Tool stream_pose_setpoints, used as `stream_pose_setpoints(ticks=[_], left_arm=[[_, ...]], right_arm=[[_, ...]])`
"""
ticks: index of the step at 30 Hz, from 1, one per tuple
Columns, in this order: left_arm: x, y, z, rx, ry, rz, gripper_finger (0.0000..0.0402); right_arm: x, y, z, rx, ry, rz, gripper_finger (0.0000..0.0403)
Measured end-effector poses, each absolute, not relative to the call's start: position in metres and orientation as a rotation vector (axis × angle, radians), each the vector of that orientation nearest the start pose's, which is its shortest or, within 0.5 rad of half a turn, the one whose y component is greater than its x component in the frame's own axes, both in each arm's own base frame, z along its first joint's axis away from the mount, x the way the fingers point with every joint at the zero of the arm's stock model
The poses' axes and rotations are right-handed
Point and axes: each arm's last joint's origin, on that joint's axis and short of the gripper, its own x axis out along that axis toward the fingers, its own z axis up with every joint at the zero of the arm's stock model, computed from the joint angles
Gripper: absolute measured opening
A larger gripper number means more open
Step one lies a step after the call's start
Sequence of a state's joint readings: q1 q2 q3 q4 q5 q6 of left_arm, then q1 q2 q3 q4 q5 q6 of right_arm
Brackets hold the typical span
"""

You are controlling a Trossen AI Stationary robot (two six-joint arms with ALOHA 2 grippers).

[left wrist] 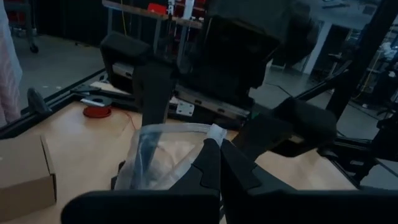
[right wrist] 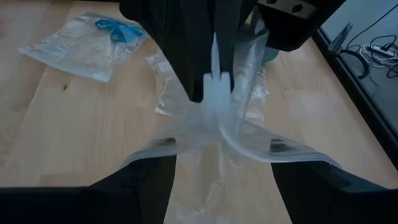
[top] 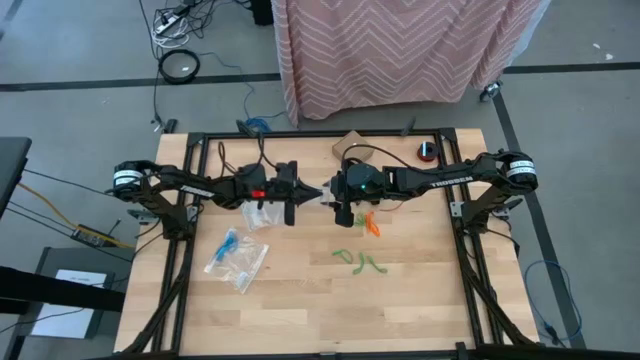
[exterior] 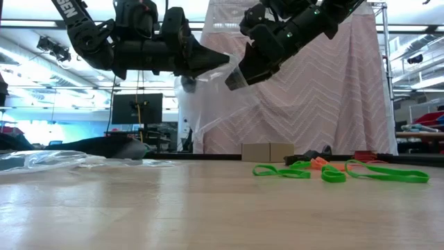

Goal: Sort rubber bands
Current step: Open the transparent zip bag

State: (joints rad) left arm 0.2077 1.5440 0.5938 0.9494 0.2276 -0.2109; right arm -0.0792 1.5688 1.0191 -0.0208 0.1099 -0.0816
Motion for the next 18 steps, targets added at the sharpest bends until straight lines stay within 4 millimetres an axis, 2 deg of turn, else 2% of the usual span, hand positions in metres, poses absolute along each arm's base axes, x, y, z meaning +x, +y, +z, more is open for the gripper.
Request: stream_pose_setpoints(ticks=[14, 18], left_arm=[[0.295, 0.056, 0.1993, -0.195, 0.036, 0.003, 0.0001], [0.2944, 0.059, 0.1964, -0.196, 0.063, 0.027, 0.0001]], right_arm=[[0.3384, -0.0298, 0.2366, -0.073, 0.601, -0.156, 0.0249], [0.336, -0.0293, 0.2329, -0.016, 0.641, -0.161, 0.0245]])
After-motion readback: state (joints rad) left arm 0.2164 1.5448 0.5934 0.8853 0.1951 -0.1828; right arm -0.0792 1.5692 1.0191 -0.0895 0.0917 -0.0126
